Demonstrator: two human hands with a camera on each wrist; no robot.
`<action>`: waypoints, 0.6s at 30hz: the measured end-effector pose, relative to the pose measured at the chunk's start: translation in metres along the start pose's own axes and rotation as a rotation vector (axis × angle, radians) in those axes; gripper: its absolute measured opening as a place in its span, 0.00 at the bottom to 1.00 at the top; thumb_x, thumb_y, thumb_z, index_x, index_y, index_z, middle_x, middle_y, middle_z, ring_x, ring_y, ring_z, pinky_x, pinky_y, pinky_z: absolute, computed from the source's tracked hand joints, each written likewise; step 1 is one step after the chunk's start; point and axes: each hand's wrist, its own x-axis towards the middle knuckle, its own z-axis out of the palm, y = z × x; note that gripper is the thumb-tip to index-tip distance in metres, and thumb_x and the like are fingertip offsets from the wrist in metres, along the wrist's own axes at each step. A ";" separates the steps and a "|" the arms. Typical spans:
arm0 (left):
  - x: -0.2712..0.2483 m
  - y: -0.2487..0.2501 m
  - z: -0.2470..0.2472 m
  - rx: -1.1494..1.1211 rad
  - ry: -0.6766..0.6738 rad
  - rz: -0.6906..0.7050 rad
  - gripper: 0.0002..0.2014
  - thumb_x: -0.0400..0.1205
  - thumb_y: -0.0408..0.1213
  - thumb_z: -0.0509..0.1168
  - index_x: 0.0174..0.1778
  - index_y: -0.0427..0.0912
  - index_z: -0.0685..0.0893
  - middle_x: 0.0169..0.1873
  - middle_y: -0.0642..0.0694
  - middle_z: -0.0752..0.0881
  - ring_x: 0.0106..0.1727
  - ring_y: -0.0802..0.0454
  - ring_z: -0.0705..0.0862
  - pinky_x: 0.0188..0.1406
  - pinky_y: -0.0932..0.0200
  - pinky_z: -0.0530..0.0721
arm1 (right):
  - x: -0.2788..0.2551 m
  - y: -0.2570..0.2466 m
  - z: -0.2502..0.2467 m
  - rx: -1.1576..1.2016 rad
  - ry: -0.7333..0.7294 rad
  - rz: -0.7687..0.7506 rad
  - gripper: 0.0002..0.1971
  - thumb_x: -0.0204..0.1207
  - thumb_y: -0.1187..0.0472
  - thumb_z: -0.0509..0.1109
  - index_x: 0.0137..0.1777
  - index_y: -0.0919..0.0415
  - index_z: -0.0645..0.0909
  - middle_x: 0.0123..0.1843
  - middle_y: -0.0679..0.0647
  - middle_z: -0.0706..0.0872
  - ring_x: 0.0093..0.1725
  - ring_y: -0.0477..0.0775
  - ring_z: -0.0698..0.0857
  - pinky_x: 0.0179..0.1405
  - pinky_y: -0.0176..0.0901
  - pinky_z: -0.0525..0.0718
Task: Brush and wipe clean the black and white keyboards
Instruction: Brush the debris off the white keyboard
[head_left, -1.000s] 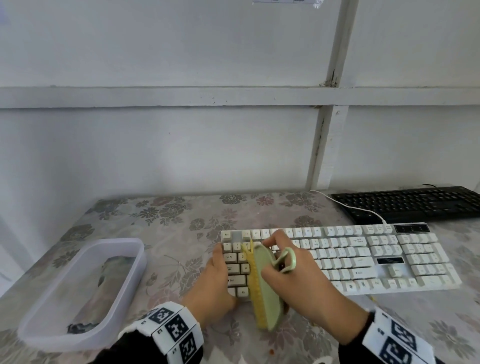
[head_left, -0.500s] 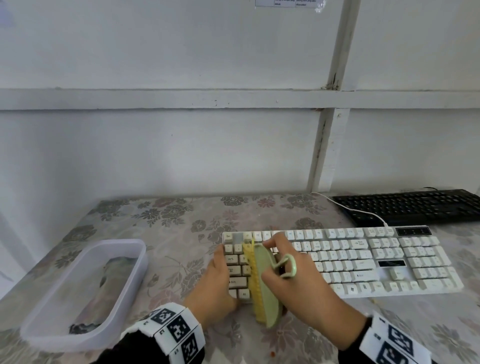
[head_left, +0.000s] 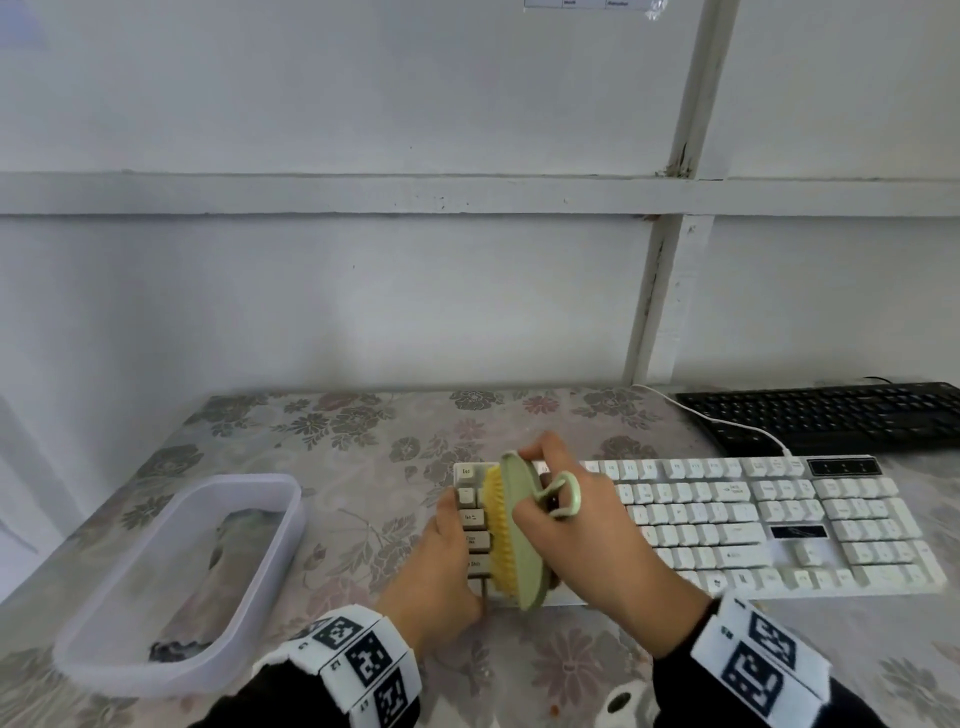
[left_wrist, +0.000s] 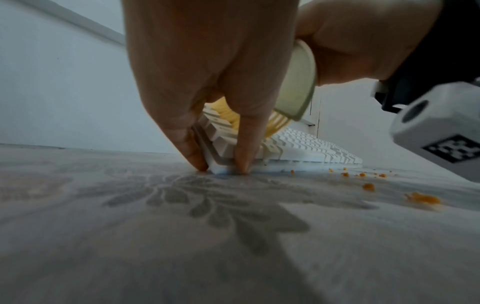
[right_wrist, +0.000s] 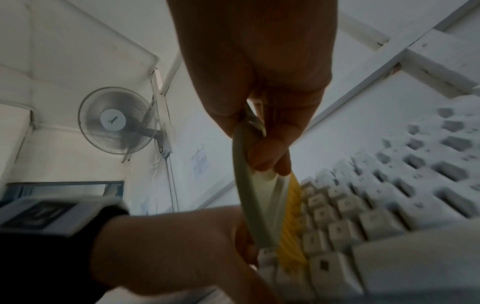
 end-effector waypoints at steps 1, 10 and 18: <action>0.001 -0.002 0.001 -0.007 0.009 0.005 0.49 0.67 0.42 0.74 0.76 0.55 0.46 0.64 0.51 0.71 0.61 0.54 0.78 0.63 0.54 0.80 | -0.006 0.002 0.002 -0.020 -0.032 0.003 0.10 0.77 0.65 0.62 0.56 0.53 0.72 0.27 0.50 0.80 0.20 0.43 0.76 0.17 0.33 0.71; -0.004 0.005 -0.004 0.032 -0.029 -0.030 0.50 0.71 0.34 0.71 0.78 0.50 0.40 0.66 0.49 0.70 0.62 0.53 0.75 0.63 0.60 0.77 | -0.008 -0.014 -0.016 0.037 -0.008 0.020 0.10 0.76 0.66 0.63 0.53 0.52 0.74 0.27 0.54 0.79 0.20 0.43 0.72 0.17 0.36 0.69; -0.001 0.002 -0.002 0.010 -0.018 -0.027 0.49 0.70 0.39 0.72 0.77 0.52 0.43 0.66 0.49 0.71 0.62 0.52 0.77 0.64 0.55 0.78 | 0.000 -0.002 0.001 -0.011 -0.016 0.012 0.11 0.77 0.66 0.62 0.55 0.52 0.72 0.27 0.51 0.79 0.19 0.42 0.75 0.17 0.33 0.70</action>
